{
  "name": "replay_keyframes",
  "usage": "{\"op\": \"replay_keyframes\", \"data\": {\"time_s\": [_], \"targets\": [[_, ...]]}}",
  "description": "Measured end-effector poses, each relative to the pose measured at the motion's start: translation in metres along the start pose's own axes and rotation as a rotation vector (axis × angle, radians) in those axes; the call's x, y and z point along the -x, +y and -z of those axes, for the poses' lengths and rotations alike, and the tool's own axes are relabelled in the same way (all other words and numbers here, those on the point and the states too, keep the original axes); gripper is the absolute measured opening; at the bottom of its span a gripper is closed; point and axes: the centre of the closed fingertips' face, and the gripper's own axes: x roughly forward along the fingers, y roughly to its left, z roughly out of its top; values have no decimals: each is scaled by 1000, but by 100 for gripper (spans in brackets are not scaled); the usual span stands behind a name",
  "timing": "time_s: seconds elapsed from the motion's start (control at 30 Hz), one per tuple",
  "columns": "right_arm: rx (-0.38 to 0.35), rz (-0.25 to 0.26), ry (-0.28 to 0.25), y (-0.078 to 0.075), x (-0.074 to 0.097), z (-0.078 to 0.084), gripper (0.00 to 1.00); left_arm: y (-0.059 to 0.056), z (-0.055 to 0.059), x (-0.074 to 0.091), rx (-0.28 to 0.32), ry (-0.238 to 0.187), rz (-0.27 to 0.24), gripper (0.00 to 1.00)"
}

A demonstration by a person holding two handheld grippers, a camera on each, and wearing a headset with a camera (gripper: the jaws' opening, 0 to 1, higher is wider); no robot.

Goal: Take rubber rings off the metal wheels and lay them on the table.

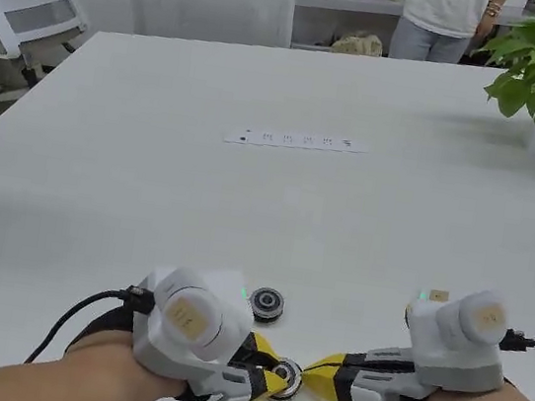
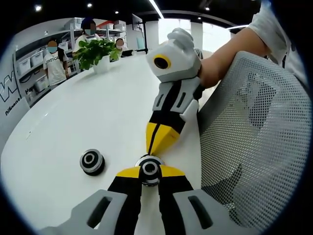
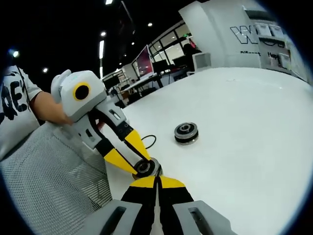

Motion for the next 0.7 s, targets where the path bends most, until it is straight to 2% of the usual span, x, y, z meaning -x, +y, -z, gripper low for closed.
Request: {"op": "replay_keyframes", "data": {"time_s": [0.5,0.7], "targets": [[-21,-7,-11,3,1,-2,0,1,-1,-2,-2,3,-7,7],[-9,-29,-11,9,-2,-5,0,1,-1,-2,-1,9,-8,7]]}}
